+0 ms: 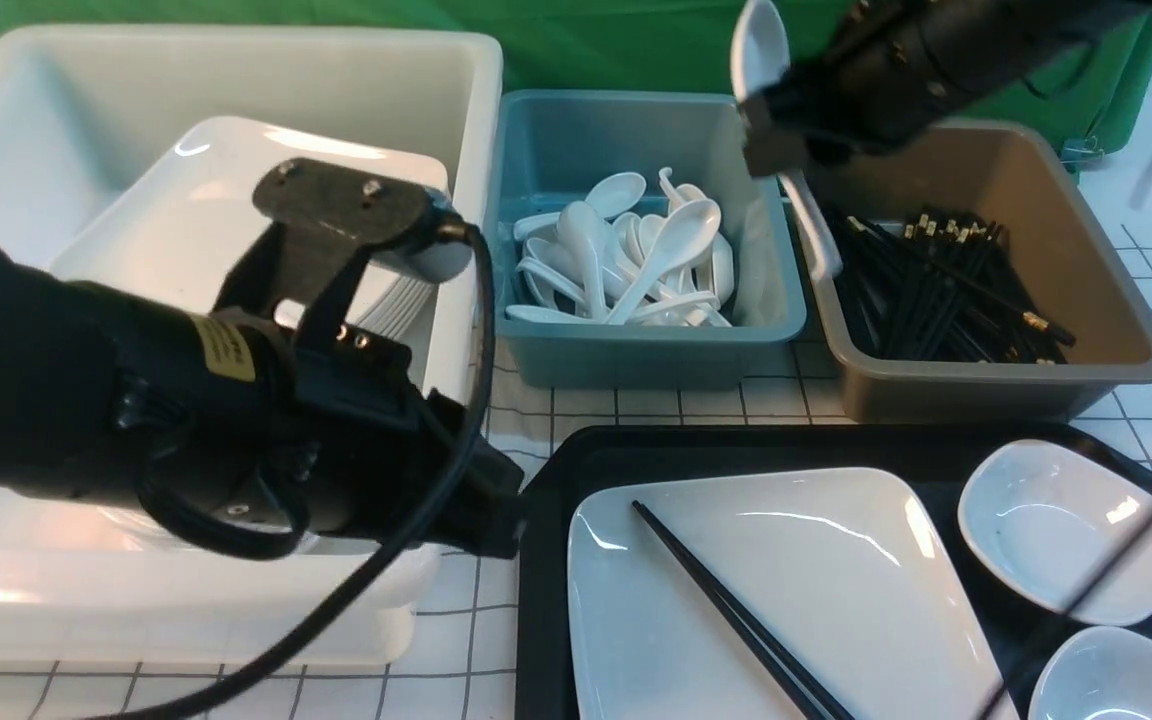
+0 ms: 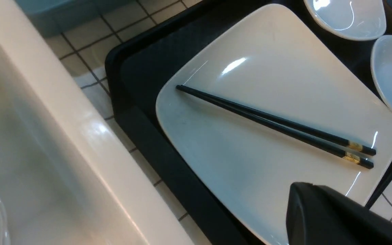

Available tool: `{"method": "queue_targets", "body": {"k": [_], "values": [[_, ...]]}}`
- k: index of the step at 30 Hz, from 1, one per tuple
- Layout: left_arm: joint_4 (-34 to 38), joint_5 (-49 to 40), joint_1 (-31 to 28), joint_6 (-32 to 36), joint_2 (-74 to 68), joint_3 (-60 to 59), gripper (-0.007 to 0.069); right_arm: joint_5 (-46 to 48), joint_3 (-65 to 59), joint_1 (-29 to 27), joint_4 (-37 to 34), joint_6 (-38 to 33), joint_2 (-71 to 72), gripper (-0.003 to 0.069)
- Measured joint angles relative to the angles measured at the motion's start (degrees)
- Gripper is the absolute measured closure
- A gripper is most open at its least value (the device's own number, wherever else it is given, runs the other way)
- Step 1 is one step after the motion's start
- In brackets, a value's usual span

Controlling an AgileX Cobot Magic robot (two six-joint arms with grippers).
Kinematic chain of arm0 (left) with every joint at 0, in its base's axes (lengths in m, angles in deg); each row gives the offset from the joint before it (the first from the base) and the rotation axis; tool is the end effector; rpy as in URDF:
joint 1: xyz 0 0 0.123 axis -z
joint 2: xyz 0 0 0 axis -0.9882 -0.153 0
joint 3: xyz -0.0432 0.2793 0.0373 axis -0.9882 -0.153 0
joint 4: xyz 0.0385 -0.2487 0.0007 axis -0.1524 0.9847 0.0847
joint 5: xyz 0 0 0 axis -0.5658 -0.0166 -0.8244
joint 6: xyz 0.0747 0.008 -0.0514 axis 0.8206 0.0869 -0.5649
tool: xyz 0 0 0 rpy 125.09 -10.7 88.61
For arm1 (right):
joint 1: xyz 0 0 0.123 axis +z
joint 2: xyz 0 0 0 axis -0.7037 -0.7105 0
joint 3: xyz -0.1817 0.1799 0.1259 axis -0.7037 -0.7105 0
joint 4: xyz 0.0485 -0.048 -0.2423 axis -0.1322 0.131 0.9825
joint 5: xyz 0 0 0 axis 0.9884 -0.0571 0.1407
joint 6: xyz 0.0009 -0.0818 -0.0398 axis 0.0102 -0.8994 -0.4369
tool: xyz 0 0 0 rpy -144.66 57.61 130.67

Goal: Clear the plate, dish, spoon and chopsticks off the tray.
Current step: Use the right arm to put the soup spoon into the small storage box in the middle

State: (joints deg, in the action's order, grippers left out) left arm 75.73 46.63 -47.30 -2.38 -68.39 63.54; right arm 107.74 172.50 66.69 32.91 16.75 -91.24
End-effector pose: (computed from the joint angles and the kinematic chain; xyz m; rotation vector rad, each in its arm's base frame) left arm 0.1908 -0.1513 0.3145 0.6543 2.3505 -0.5899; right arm 0.4014 0.1831 0.3406 -0.6038 2.3470 0.4224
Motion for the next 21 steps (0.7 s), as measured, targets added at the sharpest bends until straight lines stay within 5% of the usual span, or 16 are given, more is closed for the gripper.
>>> {"method": "queue_targets", "body": {"k": [9, 13, 21], "values": [[0.2, -6.0, 4.0, -2.7, 0.0, 0.0, 0.0627, 2.2, 19.0, 0.1, -0.3, 4.9, -14.8, 0.0246], [-0.1, -6.0, 4.1, -4.0, 0.0, 0.0, 0.0627, 11.5, 21.8, 0.1, 0.7, 4.9, -14.4, 0.023], [-0.6, -7.6, 4.1, -4.1, 0.0, 0.0, 0.0627, 18.1, 15.0, -0.6, 5.7, 5.4, 1.4, 0.0618]]}}
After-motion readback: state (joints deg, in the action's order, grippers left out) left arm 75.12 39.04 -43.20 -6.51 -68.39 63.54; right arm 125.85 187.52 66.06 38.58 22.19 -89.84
